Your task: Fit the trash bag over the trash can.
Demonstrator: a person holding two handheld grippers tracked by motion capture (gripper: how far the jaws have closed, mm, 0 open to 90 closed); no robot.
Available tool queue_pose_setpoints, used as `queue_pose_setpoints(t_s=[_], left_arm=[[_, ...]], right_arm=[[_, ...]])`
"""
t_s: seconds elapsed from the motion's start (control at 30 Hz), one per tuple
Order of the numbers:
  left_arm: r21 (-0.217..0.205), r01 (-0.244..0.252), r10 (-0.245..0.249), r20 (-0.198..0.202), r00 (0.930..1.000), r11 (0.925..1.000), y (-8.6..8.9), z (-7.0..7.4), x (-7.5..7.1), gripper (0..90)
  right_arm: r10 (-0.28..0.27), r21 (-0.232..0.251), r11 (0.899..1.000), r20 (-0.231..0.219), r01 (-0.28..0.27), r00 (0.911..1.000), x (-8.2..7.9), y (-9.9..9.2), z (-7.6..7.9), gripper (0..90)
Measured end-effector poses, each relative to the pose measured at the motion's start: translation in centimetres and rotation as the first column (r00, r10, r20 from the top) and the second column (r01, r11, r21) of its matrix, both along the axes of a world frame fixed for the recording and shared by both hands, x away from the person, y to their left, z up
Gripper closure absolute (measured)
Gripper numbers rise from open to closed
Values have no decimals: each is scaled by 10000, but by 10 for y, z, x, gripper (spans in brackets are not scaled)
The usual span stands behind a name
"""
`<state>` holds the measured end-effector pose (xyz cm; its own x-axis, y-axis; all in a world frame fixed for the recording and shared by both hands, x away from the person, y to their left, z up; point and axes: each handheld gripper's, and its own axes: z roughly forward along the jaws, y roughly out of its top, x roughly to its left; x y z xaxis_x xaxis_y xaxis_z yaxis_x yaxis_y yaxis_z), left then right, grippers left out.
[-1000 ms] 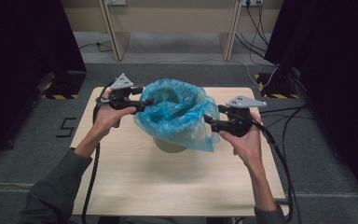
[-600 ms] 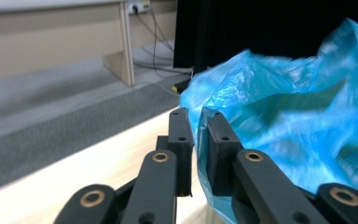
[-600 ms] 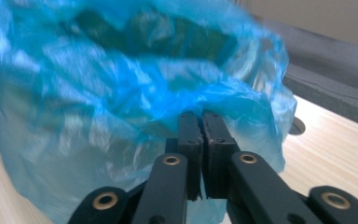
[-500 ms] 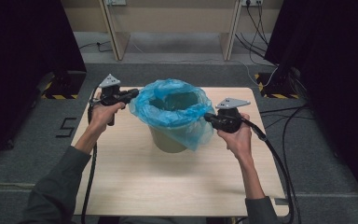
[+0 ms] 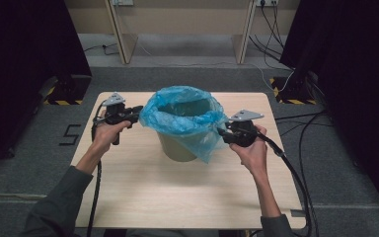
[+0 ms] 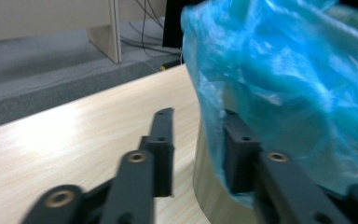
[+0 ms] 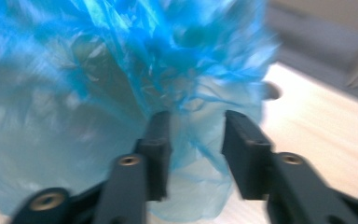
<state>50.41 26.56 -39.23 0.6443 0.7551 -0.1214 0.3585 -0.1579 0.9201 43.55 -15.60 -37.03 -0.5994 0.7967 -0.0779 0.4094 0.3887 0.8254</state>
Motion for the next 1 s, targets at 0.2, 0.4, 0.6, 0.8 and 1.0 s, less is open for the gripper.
queue_pose_setpoints(t_s=[0.2, 0.4, 0.6, 0.8, 1.0], left_arm=[[-663, -268, 303, 521, 9982, 9974, 21, 32, -20, 481], [-933, -52, 149, 1040, 9945, 9956, 20, 55, -37, 412], [-743, 242, -150, 1232, 9923, 9969, -2, 69, -32, 367], [-258, 506, -479, 956, 9943, 9984, -32, 73, -13, 314], [412, 837, -865, 714, 9937, 9956, -59, 79, -4, 284]], right_arm=[[-110, 969, 9953, 871, 25, 9961, -32, -6, 36, 433], [838, 1200, 9879, 1193, -982, 9893, -54, 18, 46, 386], [1015, 1000, 9889, 860, -1100, 9911, -46, 43, 38, 343], [1105, 103, 9937, 803, -1117, 9906, -38, 43, 29, 700], [1242, 127, 9921, 498, -1249, 9910, -28, 30, 18, 900]])
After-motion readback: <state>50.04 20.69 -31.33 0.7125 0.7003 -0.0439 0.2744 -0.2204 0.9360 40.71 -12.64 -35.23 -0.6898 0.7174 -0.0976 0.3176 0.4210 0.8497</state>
